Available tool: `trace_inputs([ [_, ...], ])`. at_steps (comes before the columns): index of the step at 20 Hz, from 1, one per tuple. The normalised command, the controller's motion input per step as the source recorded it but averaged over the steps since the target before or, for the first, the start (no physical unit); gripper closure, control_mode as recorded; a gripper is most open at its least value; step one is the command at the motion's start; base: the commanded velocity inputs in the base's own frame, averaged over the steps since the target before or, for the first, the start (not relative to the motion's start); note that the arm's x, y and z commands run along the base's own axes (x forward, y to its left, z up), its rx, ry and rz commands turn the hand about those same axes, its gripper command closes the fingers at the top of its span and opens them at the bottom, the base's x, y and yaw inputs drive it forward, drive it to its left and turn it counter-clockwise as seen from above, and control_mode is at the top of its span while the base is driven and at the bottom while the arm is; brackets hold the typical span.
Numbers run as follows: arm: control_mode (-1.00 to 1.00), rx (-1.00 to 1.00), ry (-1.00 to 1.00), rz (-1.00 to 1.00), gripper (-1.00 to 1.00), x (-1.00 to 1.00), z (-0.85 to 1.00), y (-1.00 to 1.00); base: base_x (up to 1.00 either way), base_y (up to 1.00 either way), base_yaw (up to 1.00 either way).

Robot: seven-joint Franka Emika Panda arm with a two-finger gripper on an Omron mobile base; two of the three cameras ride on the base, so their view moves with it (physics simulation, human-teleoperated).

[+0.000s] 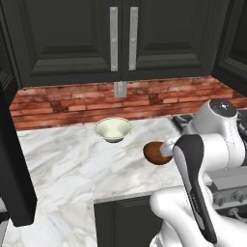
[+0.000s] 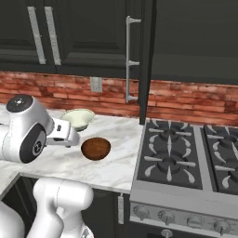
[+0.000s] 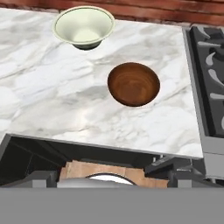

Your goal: Pick up the bowls on the counter and stack them on top of one another in the open cabinet. Place the smaller bowl on top of the larger bowl.

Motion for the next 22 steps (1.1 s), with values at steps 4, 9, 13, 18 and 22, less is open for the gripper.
trace_inputs([
  [4,-1.0,0.0,0.04,0.0,-1.0,0.42,-0.34,0.03,0.0,0.0,0.0],
  [9,-1.0,0.0,0.0,0.0,-1.0,0.59,-0.32,0.08,0.0,0.0,0.0],
  [13,-1.0,0.0,0.0,0.0,-1.0,0.6,-0.36,0.1,0.0,0.0,0.0],
  [18,-1.0,0.0,0.0,0.0,-1.0,0.54,-0.45,0.02,0.0,0.0,0.0],
  [22,-1.0,-0.02,0.0,0.0,-1.0,0.5,-0.42,0.0,0.0,0.0,0.0],
])
